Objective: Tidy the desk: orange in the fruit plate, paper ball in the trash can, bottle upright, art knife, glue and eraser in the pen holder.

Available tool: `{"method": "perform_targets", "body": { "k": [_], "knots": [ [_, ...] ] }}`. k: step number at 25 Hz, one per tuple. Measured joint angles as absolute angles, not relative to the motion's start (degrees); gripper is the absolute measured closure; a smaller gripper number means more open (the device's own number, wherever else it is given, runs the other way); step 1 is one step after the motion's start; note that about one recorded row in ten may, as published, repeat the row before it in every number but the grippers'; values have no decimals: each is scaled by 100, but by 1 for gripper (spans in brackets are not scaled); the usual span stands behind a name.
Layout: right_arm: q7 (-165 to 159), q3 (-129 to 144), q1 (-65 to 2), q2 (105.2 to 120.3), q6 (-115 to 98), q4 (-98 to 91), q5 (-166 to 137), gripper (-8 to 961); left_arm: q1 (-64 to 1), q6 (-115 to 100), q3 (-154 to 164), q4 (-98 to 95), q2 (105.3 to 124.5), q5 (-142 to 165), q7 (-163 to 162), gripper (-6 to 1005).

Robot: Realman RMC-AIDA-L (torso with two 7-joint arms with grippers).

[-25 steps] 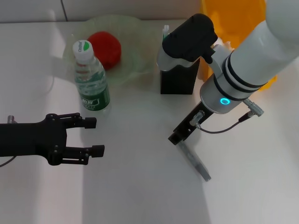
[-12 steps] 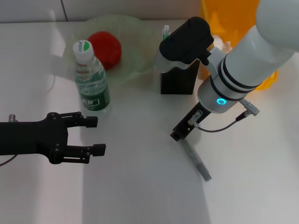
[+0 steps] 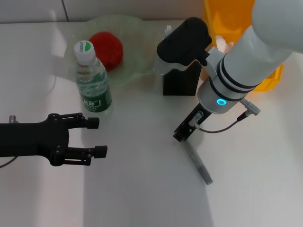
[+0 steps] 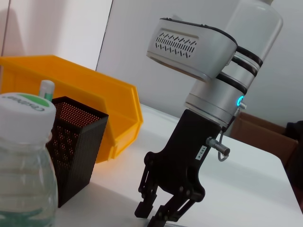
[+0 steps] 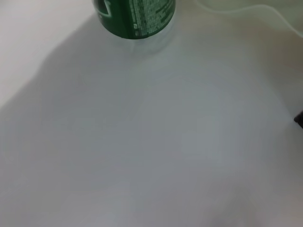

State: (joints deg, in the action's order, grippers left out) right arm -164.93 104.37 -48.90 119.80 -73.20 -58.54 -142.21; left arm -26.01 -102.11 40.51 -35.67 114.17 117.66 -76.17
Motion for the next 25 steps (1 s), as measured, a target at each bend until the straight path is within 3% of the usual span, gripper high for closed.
{"method": "perform_targets", "body": {
  "k": [5,22,25],
  "knots": [
    [-16493,10497,-4906,11979,-7304,-5846,-14221,684,-2597,-10183,4045,-3554,11420,11768,-7598,152],
    [-16517,10635,-4921,11979,-7289,-5836,-14219,740,-2583,-10165,4042,-3555,11426,11769,-7593,153],
    [-16516,10636,-4900,11979,-7312,-5867,-14216,788,-2577,-10162,4040,-3557,11430,11769,-7593,153]
  ]
}}
